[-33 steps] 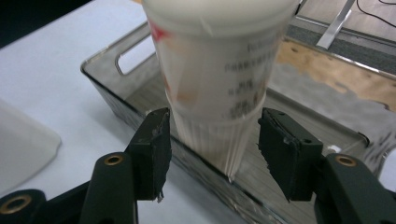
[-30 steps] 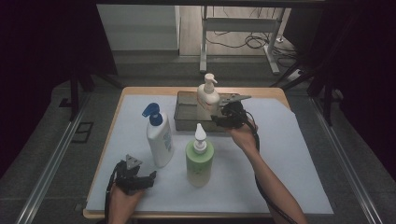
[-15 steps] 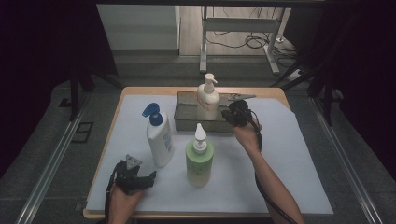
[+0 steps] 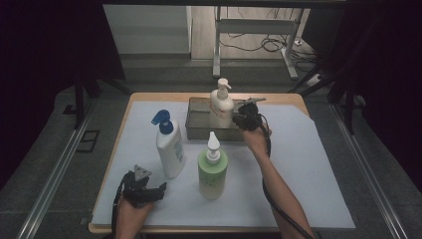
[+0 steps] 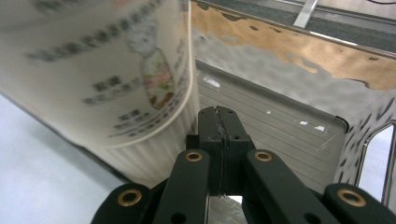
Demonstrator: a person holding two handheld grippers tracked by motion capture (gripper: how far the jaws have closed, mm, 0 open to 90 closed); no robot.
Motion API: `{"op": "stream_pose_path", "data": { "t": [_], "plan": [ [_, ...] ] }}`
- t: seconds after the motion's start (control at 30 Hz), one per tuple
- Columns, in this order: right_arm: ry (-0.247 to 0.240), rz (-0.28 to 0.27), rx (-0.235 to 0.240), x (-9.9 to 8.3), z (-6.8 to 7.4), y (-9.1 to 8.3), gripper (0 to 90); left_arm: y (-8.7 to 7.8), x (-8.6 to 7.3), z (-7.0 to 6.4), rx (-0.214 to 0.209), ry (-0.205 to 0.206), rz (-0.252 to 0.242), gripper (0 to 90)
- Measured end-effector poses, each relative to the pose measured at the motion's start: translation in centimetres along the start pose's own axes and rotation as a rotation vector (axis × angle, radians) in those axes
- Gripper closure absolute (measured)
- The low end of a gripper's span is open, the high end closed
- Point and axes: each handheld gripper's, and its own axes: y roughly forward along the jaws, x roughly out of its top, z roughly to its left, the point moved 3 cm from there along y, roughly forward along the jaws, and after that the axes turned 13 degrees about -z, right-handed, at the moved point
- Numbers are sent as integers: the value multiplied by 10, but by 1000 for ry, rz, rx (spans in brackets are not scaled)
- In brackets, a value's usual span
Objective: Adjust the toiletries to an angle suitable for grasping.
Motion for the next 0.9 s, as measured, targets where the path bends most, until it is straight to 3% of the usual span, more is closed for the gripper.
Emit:
{"op": "stream_pose_path", "data": {
  "t": [0.1,0.33,0.9],
  "plan": [
    [37,5,12,-2,-3,4,894,0,0,0,-1,0,1,122],
    [53,24,14,-5,0,11,894,0,0,0,0,1,1,122],
    [38,34,68,-5,23,27,882,0,0,0,-1,1,2,122]
  ]
}}
